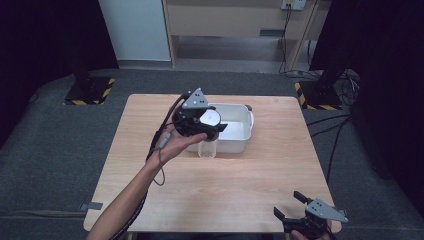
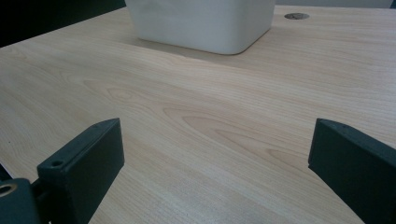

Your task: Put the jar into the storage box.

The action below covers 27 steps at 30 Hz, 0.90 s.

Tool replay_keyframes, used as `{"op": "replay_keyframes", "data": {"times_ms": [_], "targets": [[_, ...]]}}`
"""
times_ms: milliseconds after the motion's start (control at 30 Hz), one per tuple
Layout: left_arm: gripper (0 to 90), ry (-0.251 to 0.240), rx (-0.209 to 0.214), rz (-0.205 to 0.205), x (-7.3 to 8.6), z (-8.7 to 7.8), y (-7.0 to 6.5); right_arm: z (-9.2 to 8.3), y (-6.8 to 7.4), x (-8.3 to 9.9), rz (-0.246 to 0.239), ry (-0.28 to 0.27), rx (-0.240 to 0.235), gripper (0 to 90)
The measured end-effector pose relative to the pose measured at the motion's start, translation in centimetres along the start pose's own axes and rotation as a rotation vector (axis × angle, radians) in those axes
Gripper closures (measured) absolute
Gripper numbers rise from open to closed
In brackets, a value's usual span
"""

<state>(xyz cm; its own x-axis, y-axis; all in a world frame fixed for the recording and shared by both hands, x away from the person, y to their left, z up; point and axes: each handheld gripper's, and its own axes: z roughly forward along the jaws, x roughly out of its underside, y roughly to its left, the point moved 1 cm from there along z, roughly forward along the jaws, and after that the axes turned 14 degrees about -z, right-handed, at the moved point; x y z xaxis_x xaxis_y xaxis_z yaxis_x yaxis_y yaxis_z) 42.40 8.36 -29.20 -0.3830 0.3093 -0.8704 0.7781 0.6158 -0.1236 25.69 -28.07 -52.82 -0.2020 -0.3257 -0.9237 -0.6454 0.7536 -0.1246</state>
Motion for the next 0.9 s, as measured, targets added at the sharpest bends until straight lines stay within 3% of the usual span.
{"op": "replay_keyframes", "data": {"times_ms": [200,433,600,733,900], "targets": [[32.7,-0.009,-0.034,-0.010,-2.3,0.2,0.6,0.0,0.0,0.0,-0.001,-0.001,-0.001,3.3],[32.7,0.000,-0.083,-0.021,-3.9,1.9,1.7,0.0,-0.1,0.0,0.003,-0.003,0.000,3.4],[32.7,0.001,-0.138,-0.049,-4.3,3.7,2.9,-0.1,-0.1,0.0,0.006,-0.003,-0.001,3.4],[32.7,-0.007,-0.153,-0.098,-4.1,5.1,4.2,-0.1,-0.1,0.1,0.006,-0.005,-0.001,3.4],[32.7,-0.010,-0.175,-0.123,-3.5,6.7,5.3,-0.1,-0.1,0.1,0.008,-0.005,-0.003,3.4]]}}
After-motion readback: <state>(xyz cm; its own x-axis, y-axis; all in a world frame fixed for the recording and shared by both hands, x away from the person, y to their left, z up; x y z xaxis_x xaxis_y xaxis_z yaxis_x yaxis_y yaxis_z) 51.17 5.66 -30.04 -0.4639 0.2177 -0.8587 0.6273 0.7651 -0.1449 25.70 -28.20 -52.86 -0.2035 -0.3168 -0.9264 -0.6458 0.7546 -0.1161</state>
